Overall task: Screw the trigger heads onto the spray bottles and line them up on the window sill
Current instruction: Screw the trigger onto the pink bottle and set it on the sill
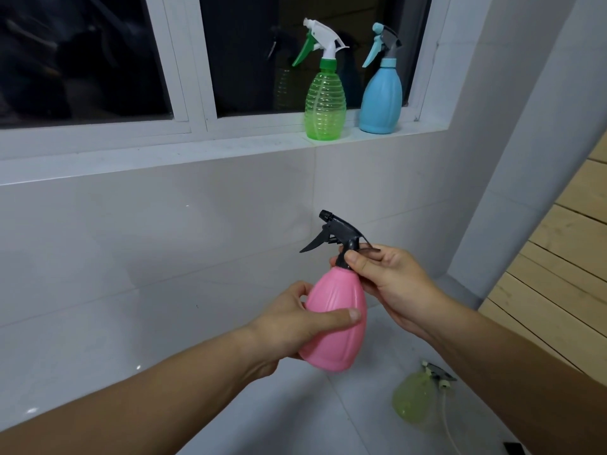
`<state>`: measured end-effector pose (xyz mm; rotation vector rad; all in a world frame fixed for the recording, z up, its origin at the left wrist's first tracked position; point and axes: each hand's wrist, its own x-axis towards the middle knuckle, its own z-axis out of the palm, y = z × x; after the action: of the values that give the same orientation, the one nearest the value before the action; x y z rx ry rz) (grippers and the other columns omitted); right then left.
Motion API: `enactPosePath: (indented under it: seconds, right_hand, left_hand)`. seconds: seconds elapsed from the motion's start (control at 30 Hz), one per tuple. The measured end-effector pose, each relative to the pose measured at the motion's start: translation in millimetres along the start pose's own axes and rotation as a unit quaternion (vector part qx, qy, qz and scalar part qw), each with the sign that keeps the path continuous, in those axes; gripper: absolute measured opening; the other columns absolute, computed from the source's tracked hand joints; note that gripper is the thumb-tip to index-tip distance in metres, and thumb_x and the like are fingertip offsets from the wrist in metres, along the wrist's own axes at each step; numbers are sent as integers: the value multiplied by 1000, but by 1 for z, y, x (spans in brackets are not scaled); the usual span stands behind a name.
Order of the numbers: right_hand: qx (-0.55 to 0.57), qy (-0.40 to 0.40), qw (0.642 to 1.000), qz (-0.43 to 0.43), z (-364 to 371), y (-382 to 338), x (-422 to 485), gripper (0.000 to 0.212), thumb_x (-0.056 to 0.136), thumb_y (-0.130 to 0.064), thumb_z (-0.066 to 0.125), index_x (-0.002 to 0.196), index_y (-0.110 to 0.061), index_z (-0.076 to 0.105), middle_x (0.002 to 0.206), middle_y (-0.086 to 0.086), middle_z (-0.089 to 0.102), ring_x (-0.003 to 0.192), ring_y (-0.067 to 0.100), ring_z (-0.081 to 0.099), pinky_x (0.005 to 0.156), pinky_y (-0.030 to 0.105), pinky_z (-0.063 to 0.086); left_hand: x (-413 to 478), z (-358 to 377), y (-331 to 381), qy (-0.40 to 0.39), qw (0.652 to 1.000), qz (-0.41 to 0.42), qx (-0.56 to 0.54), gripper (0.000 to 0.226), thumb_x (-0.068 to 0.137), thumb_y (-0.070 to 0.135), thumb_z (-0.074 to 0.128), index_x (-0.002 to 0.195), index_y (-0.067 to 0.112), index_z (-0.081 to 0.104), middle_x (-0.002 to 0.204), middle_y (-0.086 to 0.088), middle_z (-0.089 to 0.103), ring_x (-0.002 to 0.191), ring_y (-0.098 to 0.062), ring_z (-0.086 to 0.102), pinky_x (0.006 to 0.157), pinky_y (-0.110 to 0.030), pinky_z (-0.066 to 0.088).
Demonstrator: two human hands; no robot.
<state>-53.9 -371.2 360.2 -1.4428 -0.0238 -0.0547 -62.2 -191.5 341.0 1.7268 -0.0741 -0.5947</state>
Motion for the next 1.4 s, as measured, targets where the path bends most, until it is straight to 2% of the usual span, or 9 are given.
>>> enactPosePath:
  seconds: [0.17,0.27,0.4,0.57,0.77,0.83,0.97,1.2,1.4]
  right_hand:
    - [-20,0,1000,4,3,-12,-2,47,80,-37,66,123,-18,61,117,-1,73,108,11,68,92,31,55]
    - [-118,2,993,-24,9,-18,-4,37,92,-35,59,127,-25,60,120,-4,71,113,8,65,102,38,50]
    - [-126,-54,988,-71,30,-37,2,39,98,-26,51,137,-27,52,122,-14,66,105,-7,63,89,19,52]
    - [-217,-39,969,-108,48,-71,43,76,73,-72,59,142,-50,38,132,5,50,118,18,59,103,43,49]
    - [-93,18,988,-120,78,-119,110,56,89,-31,67,141,-23,47,107,5,67,106,24,68,98,47,53]
    - [-105,25,985,-132,86,-127,127,47,90,-30,66,135,-23,54,112,5,68,108,23,66,97,47,54]
    - [-114,19,982,-152,96,-131,152,41,95,-24,60,135,-20,54,114,-1,68,111,18,65,99,45,53]
    - [-159,1,974,-160,99,-120,184,50,96,-30,55,145,-25,44,142,-3,55,125,17,57,106,45,47]
    - [-194,-2,968,-161,103,-119,199,52,95,-36,54,145,-28,43,140,-8,54,123,15,56,106,43,47]
  left_hand:
    - [3,-16,17,32,997,61,-26,85,61,44,92,134,26,52,126,-4,66,105,-23,72,64,-29,61]
    - [5,-28,33,56,991,115,-48,85,65,47,86,140,25,51,128,-2,69,112,-22,72,76,-33,61]
    - [4,-46,62,38,984,149,-87,55,86,44,77,136,32,60,129,1,73,111,-17,73,81,-35,60]
    - [7,-74,106,46,977,193,-75,57,85,37,69,140,29,59,135,-3,70,122,-23,68,101,-49,59]
    - [34,-116,165,169,955,244,-2,67,86,41,80,145,22,54,129,-6,68,112,-23,69,90,-33,57]
    - [45,-130,179,180,953,241,15,71,87,41,80,147,21,50,131,-6,66,113,-23,67,87,-31,55]
    - [67,-149,194,194,951,240,28,91,71,48,84,150,19,49,140,-6,64,122,-29,66,107,-50,55]
    - [100,-163,202,198,953,229,25,74,89,35,80,153,19,47,144,-7,61,125,-31,63,110,-50,53]
    - [111,-168,203,212,949,231,21,74,90,34,79,154,19,45,141,-7,62,122,-31,65,104,-47,57]
